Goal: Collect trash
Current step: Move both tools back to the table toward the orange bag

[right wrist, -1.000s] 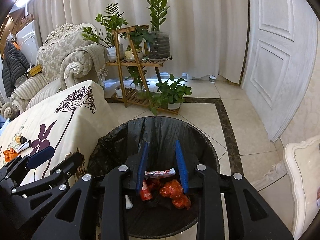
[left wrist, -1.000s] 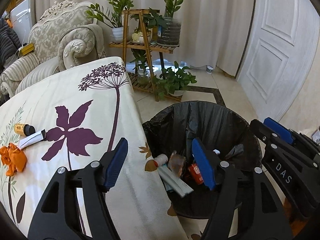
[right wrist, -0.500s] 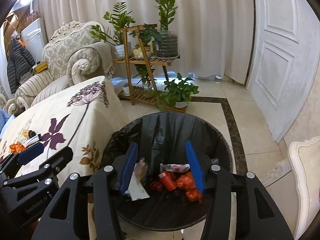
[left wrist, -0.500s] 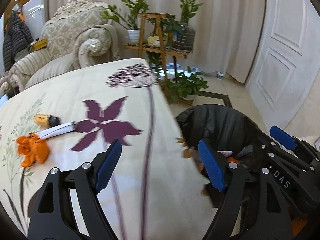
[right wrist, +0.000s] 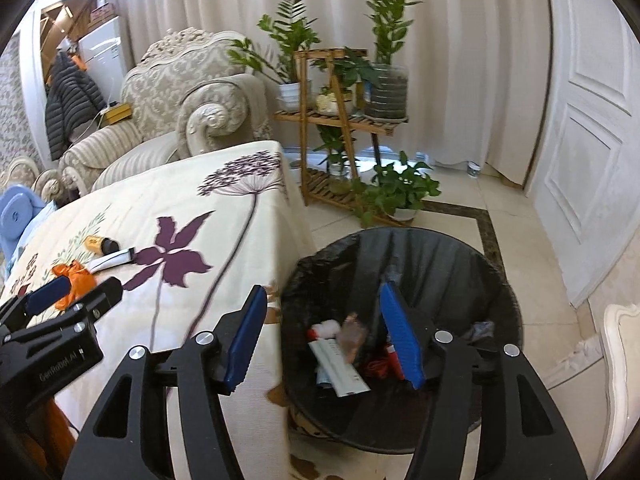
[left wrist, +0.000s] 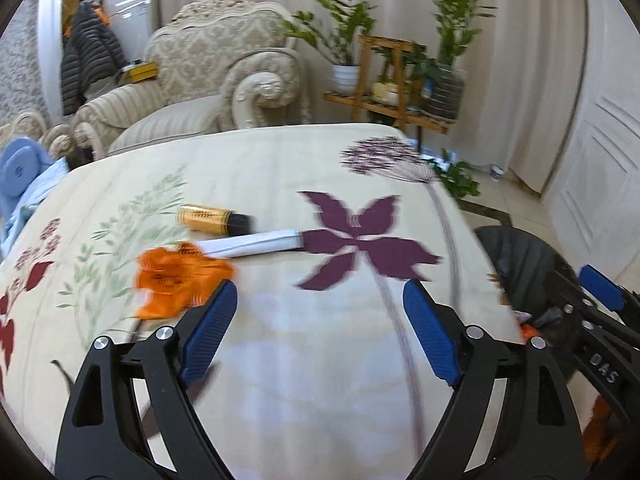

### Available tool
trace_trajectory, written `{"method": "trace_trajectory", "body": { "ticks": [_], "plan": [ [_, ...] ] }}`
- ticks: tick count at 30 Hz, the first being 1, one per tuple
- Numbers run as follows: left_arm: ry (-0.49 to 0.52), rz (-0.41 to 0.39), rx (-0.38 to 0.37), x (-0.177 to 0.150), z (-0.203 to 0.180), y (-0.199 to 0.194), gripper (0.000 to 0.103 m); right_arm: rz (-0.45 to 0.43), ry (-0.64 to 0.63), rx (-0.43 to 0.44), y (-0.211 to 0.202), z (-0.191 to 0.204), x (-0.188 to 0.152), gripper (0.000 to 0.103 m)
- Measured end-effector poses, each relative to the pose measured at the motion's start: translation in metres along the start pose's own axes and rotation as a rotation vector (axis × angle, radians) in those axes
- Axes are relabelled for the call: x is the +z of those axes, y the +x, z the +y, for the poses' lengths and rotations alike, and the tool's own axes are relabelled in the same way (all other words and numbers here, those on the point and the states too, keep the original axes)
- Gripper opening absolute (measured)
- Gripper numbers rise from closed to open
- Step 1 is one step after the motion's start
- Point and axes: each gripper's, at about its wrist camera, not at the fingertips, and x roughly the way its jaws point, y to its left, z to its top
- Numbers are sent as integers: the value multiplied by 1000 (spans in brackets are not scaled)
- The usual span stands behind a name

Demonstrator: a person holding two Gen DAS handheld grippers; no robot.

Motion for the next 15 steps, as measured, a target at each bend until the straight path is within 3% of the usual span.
{"method": "trace_trajectory", "body": {
  "ticks": [7,13,15],
  "plan": [
    [-54,-1,129,4,48,11,91,16,-33,44,7,25,1,59],
    [-63,81,139,6,71,37,91,25,-61,77,12,44,3,60],
    [-66,105,111,5,76,41,91,28,-67,86,13,48,2,60]
  ]
}}
